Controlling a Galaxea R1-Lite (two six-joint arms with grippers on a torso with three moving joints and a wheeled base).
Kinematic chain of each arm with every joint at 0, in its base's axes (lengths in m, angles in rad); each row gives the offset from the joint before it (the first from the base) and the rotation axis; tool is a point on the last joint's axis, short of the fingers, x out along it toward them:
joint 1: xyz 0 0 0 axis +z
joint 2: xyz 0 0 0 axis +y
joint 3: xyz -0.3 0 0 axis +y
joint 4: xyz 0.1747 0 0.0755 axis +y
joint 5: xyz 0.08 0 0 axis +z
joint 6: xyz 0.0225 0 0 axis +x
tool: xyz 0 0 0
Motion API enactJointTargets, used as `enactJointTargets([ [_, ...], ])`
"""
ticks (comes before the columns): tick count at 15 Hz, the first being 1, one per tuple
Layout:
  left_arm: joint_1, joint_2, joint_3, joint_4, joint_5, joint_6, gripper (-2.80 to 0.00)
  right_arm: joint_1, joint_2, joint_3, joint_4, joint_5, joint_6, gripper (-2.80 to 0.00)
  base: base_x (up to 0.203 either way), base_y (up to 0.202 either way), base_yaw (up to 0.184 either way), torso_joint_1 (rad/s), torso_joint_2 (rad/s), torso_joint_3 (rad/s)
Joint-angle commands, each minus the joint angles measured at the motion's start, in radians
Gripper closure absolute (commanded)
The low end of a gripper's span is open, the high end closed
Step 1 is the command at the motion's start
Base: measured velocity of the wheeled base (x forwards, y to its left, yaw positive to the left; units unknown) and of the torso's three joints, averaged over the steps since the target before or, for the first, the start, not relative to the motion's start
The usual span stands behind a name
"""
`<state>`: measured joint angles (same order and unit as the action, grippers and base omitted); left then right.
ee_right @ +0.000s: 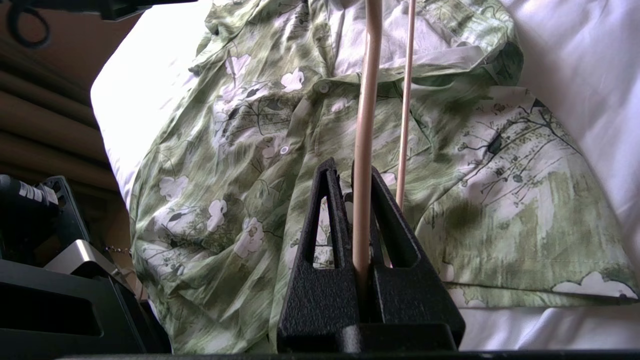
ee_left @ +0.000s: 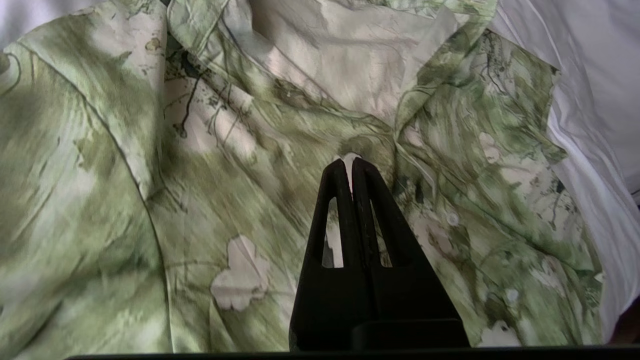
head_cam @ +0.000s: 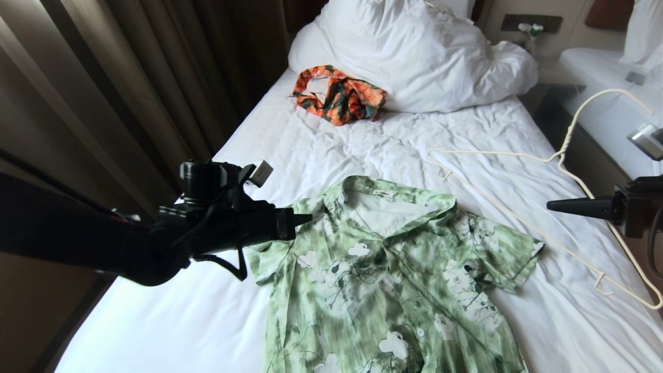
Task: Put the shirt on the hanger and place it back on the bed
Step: Lift the shirt and hanger
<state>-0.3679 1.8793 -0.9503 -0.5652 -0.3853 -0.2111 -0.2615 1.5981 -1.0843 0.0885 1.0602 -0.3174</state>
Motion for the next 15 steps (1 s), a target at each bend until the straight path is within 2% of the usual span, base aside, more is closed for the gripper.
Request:
enactJointTargets([
  [1,-0.001,0.241,-0.180,-0.006,-0.002,-0.004,0.00,-0.001,0.012,0.009,-0.001,0.006,-0.002,0.00,0.000,0.000,0.000,0.000,0.00,0.000],
  [4,-0.012,0.401,-0.384,0.004,0.012,-0.012,0.00,-0.001,0.018,0.030,-0.001,0.007,-0.002,0.00,0.000,0.000,0.000,0.000,0.00,0.000],
  [8,-0.022,0.480,-0.550,0.103,0.036,-0.026,0.00,-0.001,0.040,0.023,-0.039,0.006,-0.002,0.00,0.000,0.000,0.000,0.000,0.00,0.000],
  [9,-0.020,0.487,-0.564,0.107,0.040,-0.025,-2.80,-0.002,0.047,0.024,-0.047,0.006,-0.002,0.00,0.000,0.000,0.000,0.000,0.00,0.000],
  [15,-0.004,0.527,-0.622,0.133,0.070,-0.027,-2.80,-0.001,0.054,0.021,-0.050,0.006,-0.002,0.00,0.000,0.000,0.000,0.000,0.00,0.000],
])
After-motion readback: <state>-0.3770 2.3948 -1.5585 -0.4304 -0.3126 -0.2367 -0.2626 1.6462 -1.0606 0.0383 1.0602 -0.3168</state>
